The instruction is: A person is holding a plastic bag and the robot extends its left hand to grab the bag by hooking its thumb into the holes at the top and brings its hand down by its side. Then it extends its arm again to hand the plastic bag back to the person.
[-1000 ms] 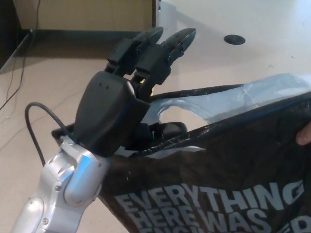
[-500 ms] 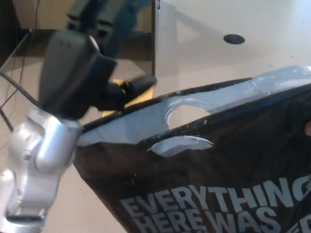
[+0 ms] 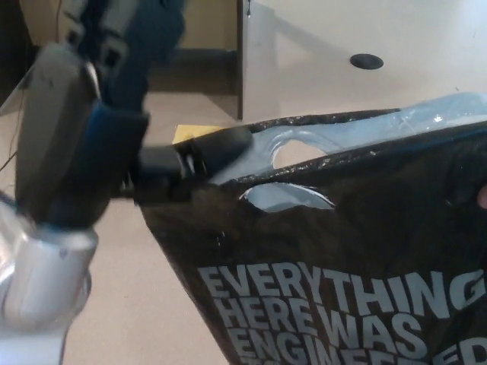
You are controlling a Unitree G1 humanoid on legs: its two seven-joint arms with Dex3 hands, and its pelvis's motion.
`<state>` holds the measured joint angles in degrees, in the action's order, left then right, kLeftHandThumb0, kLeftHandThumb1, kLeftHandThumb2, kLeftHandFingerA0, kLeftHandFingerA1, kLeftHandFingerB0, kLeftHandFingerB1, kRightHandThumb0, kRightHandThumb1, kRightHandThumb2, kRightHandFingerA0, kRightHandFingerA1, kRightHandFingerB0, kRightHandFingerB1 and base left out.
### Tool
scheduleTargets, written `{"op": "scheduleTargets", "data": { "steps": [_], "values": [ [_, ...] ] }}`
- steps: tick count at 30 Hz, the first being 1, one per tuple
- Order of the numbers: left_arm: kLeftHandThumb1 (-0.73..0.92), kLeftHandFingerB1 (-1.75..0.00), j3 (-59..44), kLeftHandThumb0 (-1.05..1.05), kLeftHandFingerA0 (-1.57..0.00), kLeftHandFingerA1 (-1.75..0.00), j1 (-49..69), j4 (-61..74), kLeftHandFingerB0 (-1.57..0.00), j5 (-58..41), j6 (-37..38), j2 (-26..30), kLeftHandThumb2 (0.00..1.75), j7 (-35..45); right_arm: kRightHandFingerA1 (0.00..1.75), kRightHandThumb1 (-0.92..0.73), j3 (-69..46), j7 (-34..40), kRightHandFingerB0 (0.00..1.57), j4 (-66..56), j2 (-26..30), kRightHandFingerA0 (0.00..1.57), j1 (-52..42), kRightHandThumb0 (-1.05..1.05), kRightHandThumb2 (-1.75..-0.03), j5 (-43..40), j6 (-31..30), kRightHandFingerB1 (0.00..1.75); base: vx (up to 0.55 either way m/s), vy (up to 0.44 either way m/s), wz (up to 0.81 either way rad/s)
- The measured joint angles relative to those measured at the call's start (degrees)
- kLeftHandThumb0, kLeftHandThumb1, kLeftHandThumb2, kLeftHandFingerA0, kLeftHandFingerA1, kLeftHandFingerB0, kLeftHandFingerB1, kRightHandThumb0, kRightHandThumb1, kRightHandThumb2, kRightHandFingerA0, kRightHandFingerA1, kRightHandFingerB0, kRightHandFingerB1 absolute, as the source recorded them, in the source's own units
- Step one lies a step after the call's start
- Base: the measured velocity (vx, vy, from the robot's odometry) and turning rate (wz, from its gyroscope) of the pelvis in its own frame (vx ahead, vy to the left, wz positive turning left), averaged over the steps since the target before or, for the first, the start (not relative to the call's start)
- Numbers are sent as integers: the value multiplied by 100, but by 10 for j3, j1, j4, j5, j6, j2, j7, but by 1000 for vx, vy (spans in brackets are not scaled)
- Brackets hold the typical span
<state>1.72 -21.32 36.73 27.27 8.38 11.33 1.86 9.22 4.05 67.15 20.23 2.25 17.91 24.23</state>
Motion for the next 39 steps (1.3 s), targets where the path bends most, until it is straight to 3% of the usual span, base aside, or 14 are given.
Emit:
{"op": "scheduleTargets", "data": {
  "steps": [2, 3, 5, 6, 10, 11, 13, 14, 32, 33, 35, 37, 38, 39],
  "values": [
    [53, -26, 6, -70, -11, -30, 20, 18, -10, -9, -5, 0, 57, 11, 76, -69, 2, 0, 63, 0, 0, 70, 0, -34, -61, 0, 0, 42, 0, 0, 0],
    [45, -22, 10, -74, -9, -34, 32, 28, -12, -13, -8, 1, 63, 18, 78, -69, 3, 0, 64, 1, 0, 72, 1, -34, -60, 1, 0, 42, 0, 0, 0],
    [51, -23, 15, -70, -10, -30, 45, 39, -7, -17, -11, 2, 56, 26, 77, -69, 4, 0, 64, 1, 0, 72, 1, -34, -61, 1, 0, 42, 0, 0, 0],
    [43, -22, 20, -68, -2, -36, 56, 49, -7, -19, -14, 2, 81, 32, 75, -69, 5, 1, 63, 1, 0, 71, 2, -34, -61, 2, 0, 42, 0, 0, 0],
    [41, -21, 29, -68, -7, -33, 79, 65, -5, -26, -19, 12, 78, 54, 67, -69, 6, 1, 63, 1, 0, 71, 3, -34, -61, 2, 0, 42, 0, 0, 0],
    [50, -24, 32, -70, -8, -28, 81, 64, -6, -28, -20, 13, 55, 58, 67, -69, 5, 1, 63, 1, 0, 71, 3, -35, -61, 1, 0, 42, 0, 0, 0],
    [49, -24, 37, -68, -7, -28, 83, 57, -5, -29, -21, 18, 55, 64, 69, -69, 5, 1, 63, 1, 0, 72, 4, -34, -61, 1, 0, 43, 0, 0, 0],
    [42, -21, 38, -68, -2, -27, 83, 52, -9, -30, -22, 20, 81, 66, 65, -69, 6, 1, 63, 1, 0, 70, 4, -33, -61, 1, 0, 42, 0, 0, 0],
    [42, -19, 67, -67, -3, -27, 39, -73, -8, 22, -22, 29, 80, 68, 57, -70, 1, -4, 60, -6, 0, 69, 16, -32, -61, -1, -4, 42, 0, 0, 0],
    [49, -25, 70, -69, -7, -28, 38, -78, -5, 25, -22, 27, 55, 67, 56, -70, 1, -4, 60, -6, 0, 68, 16, -33, -61, -1, -4, 42, 0, 0, 0],
    [49, -24, 77, -70, -9, -29, 38, -90, -6, 34, -22, 22, 55, 65, 52, -70, 1, -4, 60, -6, 0, 68, 16, -33, -61, -1, -4, 42, 0, 0, 0],
    [50, -24, 82, -71, -9, -29, 37, -102, -6, 41, -22, 21, 56, 62, 53, -69, 2, -5, 61, -4, 0, 69, 18, -33, -61, -1, -5, 42, 0, 0, 0],
    [40, -22, 84, -66, -3, -36, 37, -106, -4, 44, -22, 20, 81, 60, 53, -70, 2, -5, 60, -4, 0, 68, 19, -33, -62, -1, -5, 41, 0, 0, 0],
    [41, -23, 88, -66, -3, -38, 37, -111, -3, 49, -22, 19, 81, 58, 55, -70, 2, -5, 60, -5, 0, 68, 21, -33, -61, -1, -5, 41, 0, 0, 0]
  ]
}}
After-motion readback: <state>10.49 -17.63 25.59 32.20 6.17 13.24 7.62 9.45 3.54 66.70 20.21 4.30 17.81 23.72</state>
